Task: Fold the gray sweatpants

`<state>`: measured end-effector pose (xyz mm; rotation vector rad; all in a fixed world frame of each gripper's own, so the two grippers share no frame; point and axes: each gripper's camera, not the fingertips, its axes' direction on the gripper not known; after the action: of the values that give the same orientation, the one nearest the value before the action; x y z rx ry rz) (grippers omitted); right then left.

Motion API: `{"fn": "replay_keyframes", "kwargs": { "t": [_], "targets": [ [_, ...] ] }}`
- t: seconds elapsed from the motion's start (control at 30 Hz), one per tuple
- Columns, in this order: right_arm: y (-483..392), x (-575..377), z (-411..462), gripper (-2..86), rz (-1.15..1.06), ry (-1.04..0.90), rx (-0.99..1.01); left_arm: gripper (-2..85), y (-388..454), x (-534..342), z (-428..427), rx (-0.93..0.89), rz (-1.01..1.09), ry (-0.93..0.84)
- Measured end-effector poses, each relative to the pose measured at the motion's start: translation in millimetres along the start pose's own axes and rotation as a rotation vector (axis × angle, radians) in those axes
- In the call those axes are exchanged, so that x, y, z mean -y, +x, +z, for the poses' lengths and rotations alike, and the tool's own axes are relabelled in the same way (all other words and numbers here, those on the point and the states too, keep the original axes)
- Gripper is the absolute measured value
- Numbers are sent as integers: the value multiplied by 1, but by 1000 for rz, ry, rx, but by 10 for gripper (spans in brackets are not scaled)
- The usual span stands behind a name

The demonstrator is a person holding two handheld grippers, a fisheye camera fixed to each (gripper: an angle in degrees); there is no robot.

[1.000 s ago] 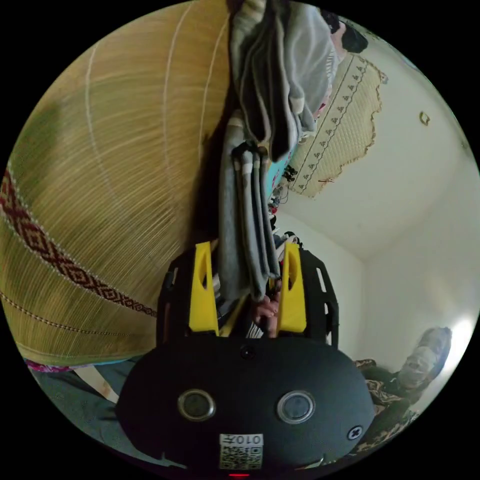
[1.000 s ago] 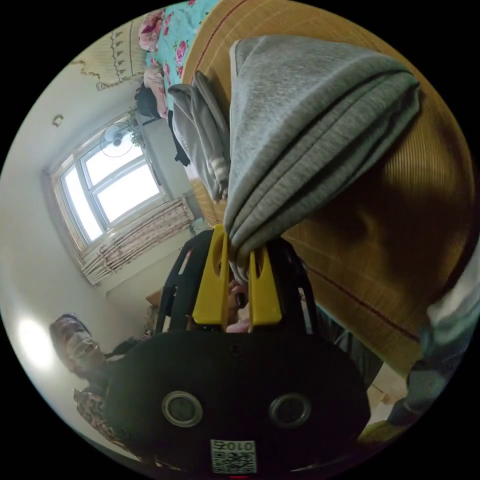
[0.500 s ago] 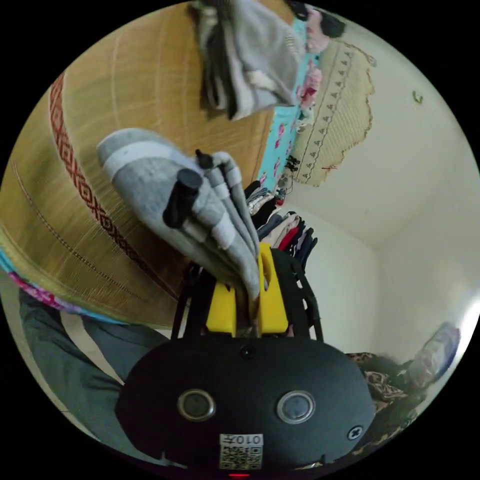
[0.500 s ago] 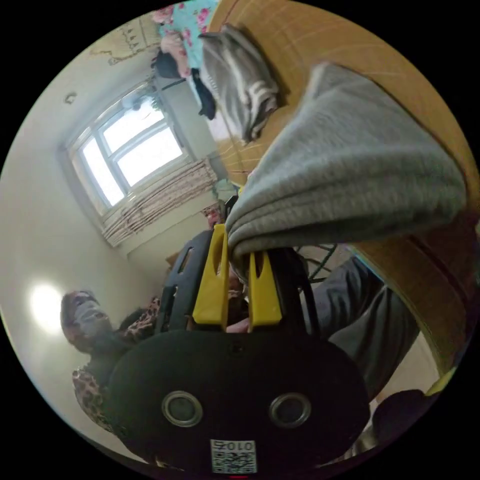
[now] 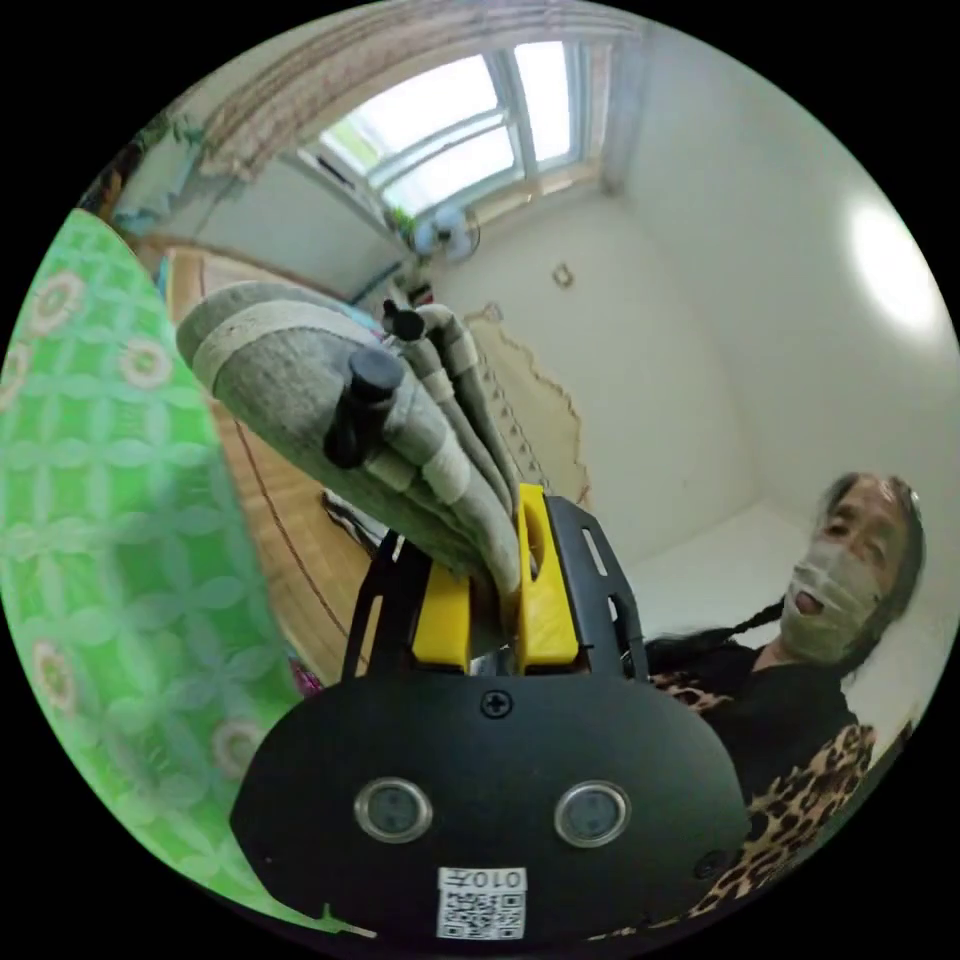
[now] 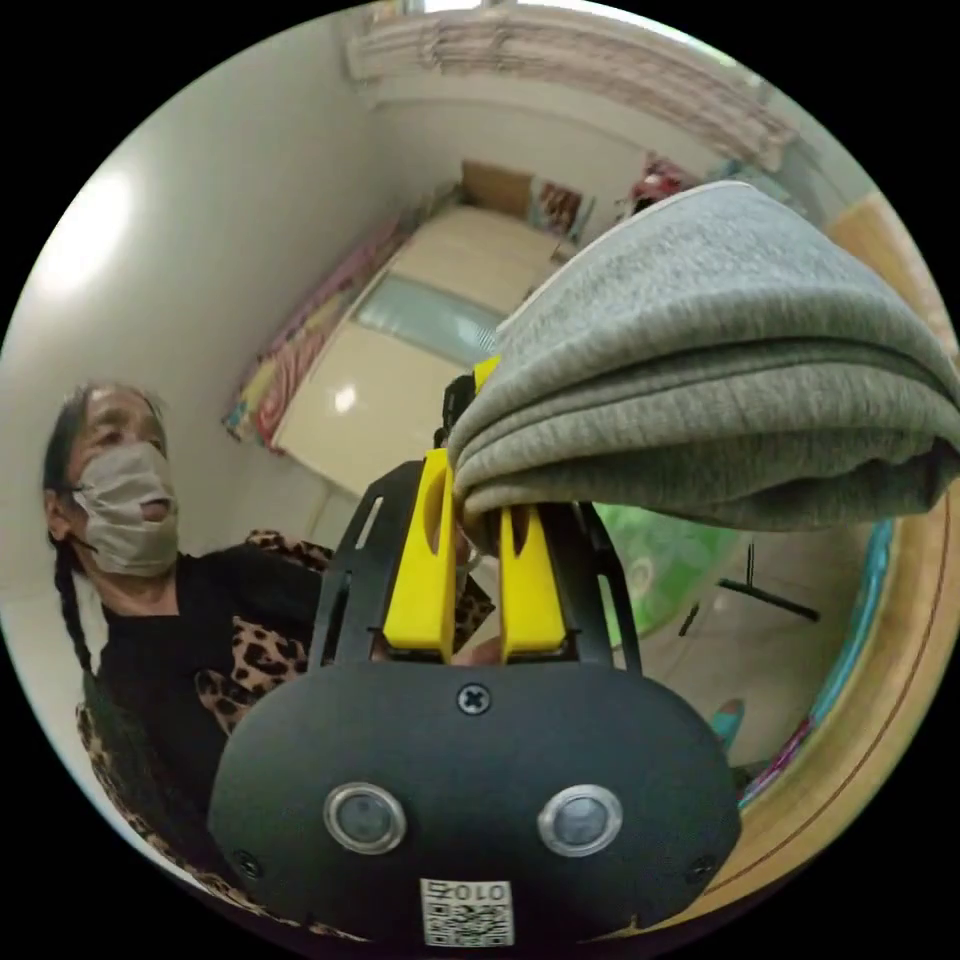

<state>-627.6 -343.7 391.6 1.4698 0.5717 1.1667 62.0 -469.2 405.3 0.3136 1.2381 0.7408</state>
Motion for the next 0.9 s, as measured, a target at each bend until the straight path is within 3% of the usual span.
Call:
{"fn": "replay_keyframes", "kwargs": {
  "t": [0.1,0.17,0.2,0.23,0.27,0.3,0.33,0.43,0.57,0.7,0.8,0.9],
  "targets": [
    [58,36,120,87,106,-241,-23,120,-39,-66,-123,105,-92,128],
    [119,32,188,91,307,-395,-32,120,-102,-127,-179,155,-294,176],
    [154,21,223,90,428,-460,-17,116,-151,-180,-210,132,-511,226],
    [167,14,235,84,467,-466,19,112,-184,-237,-239,97,-663,333],
    [181,4,252,72,518,-405,175,111,-193,-265,-252,90,-728,393],
    [185,-1,264,63,511,-318,354,108,-199,-308,-273,50,-753,492],
    [185,-1,270,59,503,-303,401,107,-196,-337,-288,-34,-722,576],
    [174,17,303,46,469,-403,223,106,-177,-379,-325,8,-711,638],
    [137,85,371,64,164,-629,-46,104,-160,-398,-358,71,-708,630],
    [97,131,470,177,-280,-874,-298,103,-137,-393,-369,149,-759,612],
    [99,135,530,187,-442,-1041,-351,96,-128,-403,-372,159,-872,653],
    [104,140,562,184,-499,-1089,-254,82,-105,-420,-373,183,-933,739]
  ]
}}
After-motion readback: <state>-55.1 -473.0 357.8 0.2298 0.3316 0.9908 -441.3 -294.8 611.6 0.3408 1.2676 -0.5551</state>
